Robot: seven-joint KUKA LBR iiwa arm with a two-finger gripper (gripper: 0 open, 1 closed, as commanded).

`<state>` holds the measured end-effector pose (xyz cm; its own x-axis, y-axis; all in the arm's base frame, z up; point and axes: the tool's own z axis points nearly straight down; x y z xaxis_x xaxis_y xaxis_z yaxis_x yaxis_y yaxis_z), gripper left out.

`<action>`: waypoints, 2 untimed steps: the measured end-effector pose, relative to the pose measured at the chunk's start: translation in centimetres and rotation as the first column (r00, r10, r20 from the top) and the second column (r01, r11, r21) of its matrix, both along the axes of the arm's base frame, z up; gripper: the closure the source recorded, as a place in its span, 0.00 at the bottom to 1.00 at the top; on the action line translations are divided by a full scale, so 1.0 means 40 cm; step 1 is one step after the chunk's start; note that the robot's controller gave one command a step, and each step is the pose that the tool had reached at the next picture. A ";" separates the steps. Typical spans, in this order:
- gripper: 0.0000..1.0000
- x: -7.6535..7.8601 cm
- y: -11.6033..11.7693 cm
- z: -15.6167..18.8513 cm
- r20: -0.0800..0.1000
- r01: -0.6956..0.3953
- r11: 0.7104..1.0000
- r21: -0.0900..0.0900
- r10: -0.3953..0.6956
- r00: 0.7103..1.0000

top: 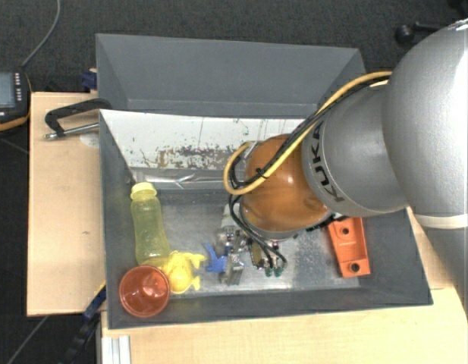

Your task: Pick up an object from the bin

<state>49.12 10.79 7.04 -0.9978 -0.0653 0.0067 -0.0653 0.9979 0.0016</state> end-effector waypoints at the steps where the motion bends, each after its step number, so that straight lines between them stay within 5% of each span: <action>1: 1.00 0.000 0.000 0.000 0.000 0.000 1.000 0.000 0.000 1.000; 2: 1.00 -0.001 -0.001 0.012 -0.004 -0.001 1.000 -0.001 0.001 1.000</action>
Offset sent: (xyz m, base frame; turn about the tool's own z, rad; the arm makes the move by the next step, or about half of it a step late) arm 0.0237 0.0038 0.1739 -0.0108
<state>49.08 10.77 7.52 -0.9978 -0.0660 0.0110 -0.0660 0.9978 0.0010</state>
